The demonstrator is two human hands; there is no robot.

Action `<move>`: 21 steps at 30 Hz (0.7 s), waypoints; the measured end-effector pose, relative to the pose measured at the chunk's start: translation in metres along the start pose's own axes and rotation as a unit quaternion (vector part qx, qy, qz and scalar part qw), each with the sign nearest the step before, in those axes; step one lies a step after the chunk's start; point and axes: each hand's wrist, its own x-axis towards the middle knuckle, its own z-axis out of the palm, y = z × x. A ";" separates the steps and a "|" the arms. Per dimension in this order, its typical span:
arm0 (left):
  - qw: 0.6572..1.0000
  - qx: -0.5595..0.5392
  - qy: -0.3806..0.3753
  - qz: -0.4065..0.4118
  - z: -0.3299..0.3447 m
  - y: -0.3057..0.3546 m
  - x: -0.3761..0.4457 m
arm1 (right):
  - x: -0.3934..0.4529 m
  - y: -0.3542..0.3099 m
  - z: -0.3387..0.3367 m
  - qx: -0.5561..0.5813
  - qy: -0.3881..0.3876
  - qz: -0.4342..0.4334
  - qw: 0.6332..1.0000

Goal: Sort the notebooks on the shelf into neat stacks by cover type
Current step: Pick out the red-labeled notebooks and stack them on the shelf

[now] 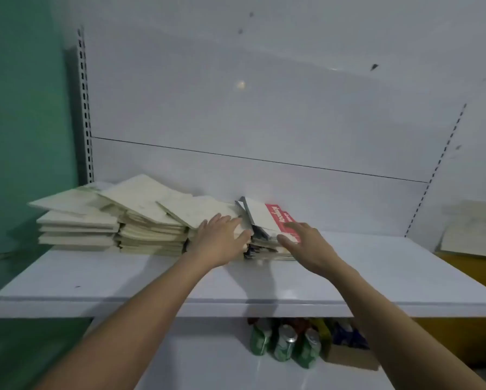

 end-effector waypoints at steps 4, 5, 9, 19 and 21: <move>1.000 0.001 0.003 0.007 0.003 -0.014 0.030 | 0.051 0.005 0.008 -0.003 -0.025 0.008 1.000; 1.000 -0.004 0.001 0.007 0.003 -0.015 0.036 | 0.064 0.006 0.012 -0.004 -0.036 0.007 0.999; 1.000 -0.014 0.004 -0.008 0.003 -0.016 0.058 | 0.101 0.008 0.030 -0.003 -0.062 -0.007 0.998; 0.958 -0.244 0.055 -0.138 0.022 0.006 0.091 | 0.129 0.012 0.045 0.027 -0.080 -0.088 0.992; 0.904 -0.379 0.046 -0.192 0.020 0.018 0.097 | 0.125 0.015 0.039 0.161 -0.021 -0.070 0.984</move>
